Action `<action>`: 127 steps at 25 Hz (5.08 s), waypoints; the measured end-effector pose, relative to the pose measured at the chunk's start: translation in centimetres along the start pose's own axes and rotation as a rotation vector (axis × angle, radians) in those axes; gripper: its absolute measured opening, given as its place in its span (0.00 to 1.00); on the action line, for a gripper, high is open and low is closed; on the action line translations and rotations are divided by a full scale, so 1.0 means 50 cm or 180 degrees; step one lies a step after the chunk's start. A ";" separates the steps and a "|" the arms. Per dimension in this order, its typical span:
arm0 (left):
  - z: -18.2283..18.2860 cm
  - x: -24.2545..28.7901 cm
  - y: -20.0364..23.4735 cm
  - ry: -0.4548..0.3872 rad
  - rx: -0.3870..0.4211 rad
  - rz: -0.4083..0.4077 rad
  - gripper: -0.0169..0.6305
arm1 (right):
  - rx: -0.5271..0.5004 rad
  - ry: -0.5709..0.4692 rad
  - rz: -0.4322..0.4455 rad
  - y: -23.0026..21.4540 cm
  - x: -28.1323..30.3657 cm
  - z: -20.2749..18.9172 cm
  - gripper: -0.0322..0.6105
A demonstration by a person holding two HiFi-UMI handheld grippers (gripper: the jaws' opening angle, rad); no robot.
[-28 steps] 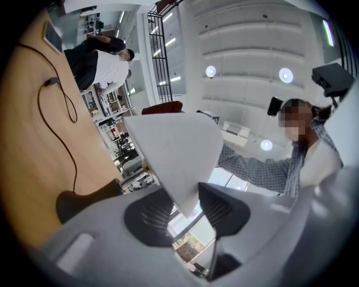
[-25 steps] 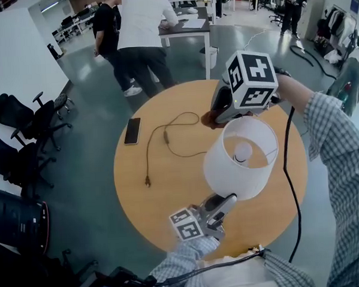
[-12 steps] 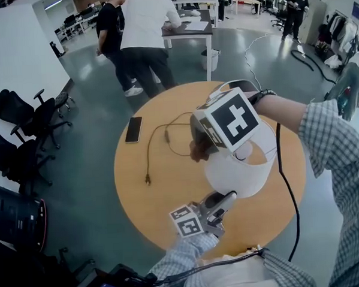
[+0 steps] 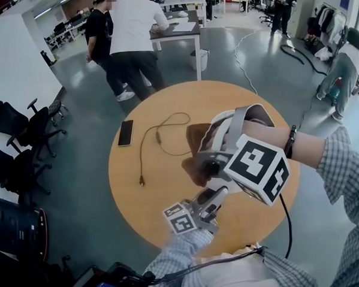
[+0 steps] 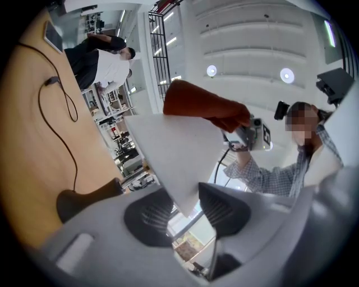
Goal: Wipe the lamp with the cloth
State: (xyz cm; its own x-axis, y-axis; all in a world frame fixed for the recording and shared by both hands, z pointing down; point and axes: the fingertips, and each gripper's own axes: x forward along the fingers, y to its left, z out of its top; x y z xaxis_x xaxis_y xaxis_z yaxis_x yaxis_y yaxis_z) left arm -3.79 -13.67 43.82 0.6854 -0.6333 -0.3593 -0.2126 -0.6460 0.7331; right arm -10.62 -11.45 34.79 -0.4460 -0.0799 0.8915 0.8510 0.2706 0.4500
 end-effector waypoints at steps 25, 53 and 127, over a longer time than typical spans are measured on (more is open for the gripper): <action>-0.005 -0.009 -0.004 0.0049 -0.0054 -0.0004 0.24 | 0.0908 0.0427 -0.1449 0.243 -0.048 -0.043 0.16; -0.014 -0.028 -0.035 0.0179 -0.0179 -0.0085 0.34 | 0.4495 -0.1327 -0.2921 0.361 -0.056 -0.234 0.16; 0.176 0.163 -0.057 0.4677 0.4412 -0.0801 0.23 | 0.5805 -0.0826 -0.3605 0.389 -0.038 -0.316 0.16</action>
State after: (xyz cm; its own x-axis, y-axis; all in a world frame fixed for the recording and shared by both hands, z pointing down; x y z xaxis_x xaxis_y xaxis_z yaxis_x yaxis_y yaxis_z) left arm -3.75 -20.72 33.71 0.5594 -0.2030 0.8037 0.1646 -0.9230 -0.3478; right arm 11.14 -21.19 42.70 -0.5865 -0.7689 0.2548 -0.8003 0.5985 -0.0358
